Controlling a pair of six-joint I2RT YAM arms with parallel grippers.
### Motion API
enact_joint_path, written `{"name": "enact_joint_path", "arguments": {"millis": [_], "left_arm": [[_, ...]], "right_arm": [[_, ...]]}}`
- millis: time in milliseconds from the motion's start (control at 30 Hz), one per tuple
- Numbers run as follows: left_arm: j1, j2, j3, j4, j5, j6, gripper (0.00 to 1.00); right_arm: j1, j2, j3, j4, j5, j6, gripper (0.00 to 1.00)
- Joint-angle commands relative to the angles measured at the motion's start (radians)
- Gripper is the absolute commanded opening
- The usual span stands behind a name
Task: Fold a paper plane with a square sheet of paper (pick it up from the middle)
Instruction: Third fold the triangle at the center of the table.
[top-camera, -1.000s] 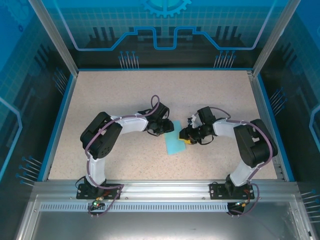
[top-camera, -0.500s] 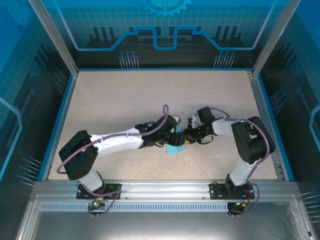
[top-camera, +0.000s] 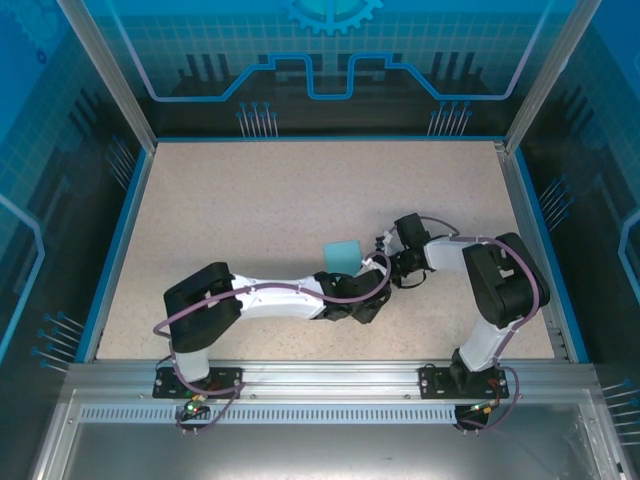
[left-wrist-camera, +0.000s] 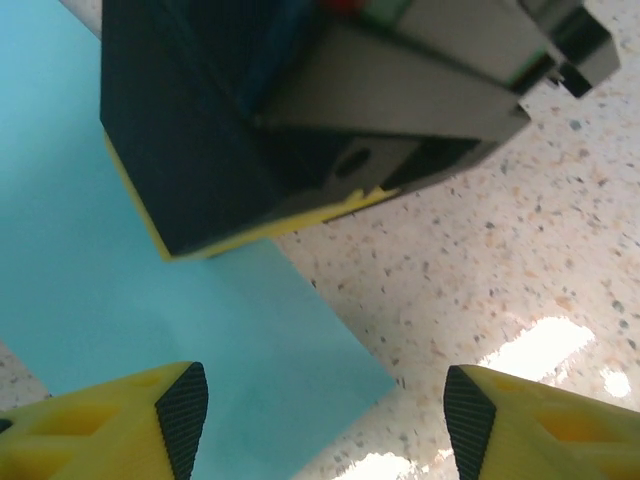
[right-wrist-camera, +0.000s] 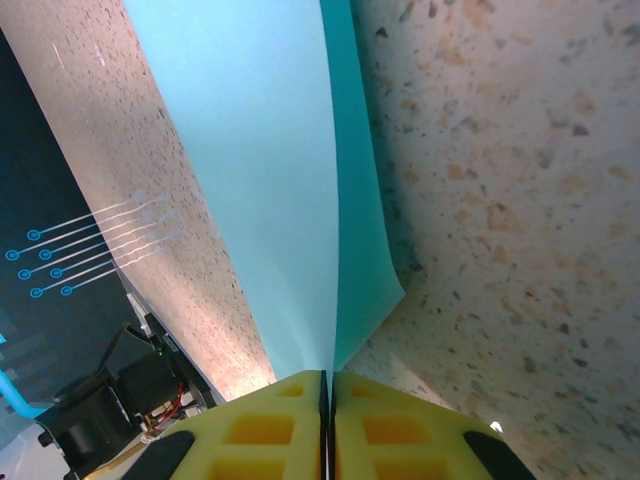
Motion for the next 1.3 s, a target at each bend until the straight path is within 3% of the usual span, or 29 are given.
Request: {"name": "enact_joint_path", "arguments": {"millis": [0,167,400,633,800,967,1133,1267], "left_arm": [[-0.011,0.032,0.056,-0.041,-0.093,0.026,0.65],[-0.013,0.038,0.054,-0.039,-0.1,0.025,0.52],[-0.012,0.018,0.029,-0.034,-0.121,0.015,0.24],[-0.012,0.004,0.019,-0.029,-0.11,0.019,0.14],[-0.006,-0.016,-0.007,-0.014,-0.093,0.016,0.0],[0.025,-0.063,-0.072,0.044,-0.018,0.002,0.0],[0.073,-0.13,-0.156,0.115,0.137,0.002,0.0],[0.104,-0.158,-0.202,0.152,0.226,-0.005,0.0]], "right_arm": [[-0.015,-0.021,0.004,-0.008,-0.027,0.01,0.11],[-0.014,-0.022,-0.001,-0.016,-0.026,0.004,0.12],[-0.019,-0.029,0.0,-0.028,-0.018,-0.002,0.13],[-0.026,-0.039,0.011,-0.062,0.0,-0.022,0.15],[-0.03,-0.047,0.012,-0.076,0.004,-0.032,0.17],[-0.04,-0.061,0.02,-0.101,0.008,-0.056,0.2],[-0.066,-0.111,0.042,-0.15,0.077,-0.082,0.26],[-0.059,-0.106,0.086,-0.176,0.08,-0.11,0.18]]}}
